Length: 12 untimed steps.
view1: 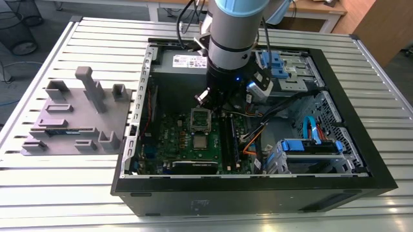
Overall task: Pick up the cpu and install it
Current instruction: 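Close the cpu cover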
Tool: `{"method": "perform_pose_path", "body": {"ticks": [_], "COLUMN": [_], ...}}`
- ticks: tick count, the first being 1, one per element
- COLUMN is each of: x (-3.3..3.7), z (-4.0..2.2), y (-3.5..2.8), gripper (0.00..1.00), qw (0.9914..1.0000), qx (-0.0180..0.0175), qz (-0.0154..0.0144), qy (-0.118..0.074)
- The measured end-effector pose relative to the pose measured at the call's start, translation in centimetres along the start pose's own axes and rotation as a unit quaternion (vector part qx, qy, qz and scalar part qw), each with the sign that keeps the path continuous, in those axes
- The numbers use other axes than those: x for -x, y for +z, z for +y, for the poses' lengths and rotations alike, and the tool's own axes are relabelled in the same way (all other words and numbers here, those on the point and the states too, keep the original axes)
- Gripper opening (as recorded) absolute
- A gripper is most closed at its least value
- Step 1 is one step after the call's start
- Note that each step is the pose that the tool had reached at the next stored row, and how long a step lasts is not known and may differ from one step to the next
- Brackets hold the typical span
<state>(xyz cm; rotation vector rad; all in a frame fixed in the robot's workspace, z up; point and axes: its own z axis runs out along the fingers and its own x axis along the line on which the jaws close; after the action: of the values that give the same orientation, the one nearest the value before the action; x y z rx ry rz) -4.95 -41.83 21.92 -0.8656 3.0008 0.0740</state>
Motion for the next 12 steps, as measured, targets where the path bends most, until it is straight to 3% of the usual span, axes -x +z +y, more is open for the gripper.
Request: {"method": "perform_pose_path", "body": {"ticks": [12], "x": [-0.18], "z": [0.15], "y": [-0.6], "gripper": [0.11], "qw": [1.0], "qx": [-0.0006], "qz": [-0.0014], "qy": [-0.001]}}
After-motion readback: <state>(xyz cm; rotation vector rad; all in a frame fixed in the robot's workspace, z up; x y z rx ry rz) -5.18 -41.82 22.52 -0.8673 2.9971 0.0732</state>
